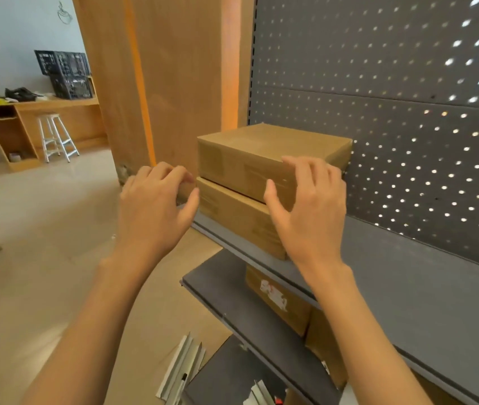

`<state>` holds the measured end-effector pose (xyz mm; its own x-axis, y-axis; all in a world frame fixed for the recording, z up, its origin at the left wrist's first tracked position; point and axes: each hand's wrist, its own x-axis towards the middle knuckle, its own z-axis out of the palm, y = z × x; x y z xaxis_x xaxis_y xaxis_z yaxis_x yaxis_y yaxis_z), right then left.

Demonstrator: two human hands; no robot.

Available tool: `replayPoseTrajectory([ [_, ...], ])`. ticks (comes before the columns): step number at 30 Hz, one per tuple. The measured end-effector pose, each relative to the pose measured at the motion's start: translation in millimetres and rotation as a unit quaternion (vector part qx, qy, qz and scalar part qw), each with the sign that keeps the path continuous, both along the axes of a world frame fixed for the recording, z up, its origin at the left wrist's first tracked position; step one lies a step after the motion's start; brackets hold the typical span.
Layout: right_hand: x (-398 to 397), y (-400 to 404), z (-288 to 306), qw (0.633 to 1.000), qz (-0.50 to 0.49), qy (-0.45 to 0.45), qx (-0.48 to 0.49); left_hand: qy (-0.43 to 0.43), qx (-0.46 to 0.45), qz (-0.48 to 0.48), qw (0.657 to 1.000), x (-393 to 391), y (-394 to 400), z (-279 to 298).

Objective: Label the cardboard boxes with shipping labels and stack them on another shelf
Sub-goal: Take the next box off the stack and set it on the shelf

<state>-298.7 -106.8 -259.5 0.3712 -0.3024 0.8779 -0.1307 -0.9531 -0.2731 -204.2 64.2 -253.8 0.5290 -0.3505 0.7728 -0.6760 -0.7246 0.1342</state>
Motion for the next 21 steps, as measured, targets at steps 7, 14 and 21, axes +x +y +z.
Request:
replayPoseTrajectory([
  [7, 39.0, -10.2, 4.9, 0.966, -0.006, -0.096, 0.239, 0.158, -0.101, -0.179, 0.966, 90.4, -43.8, 4.7],
  [14, 61.0, -14.7, 9.5, 0.865, -0.028, -0.149, 0.478, 0.366, -0.222, -0.293, 0.855, 157.5, -80.4, 1.8],
  [21, 75.9, -17.5, 5.9, 0.818, -0.043, -0.161, 0.55, 0.588, -0.311, -0.345, 0.662, 185.6, -97.8, -5.2],
])
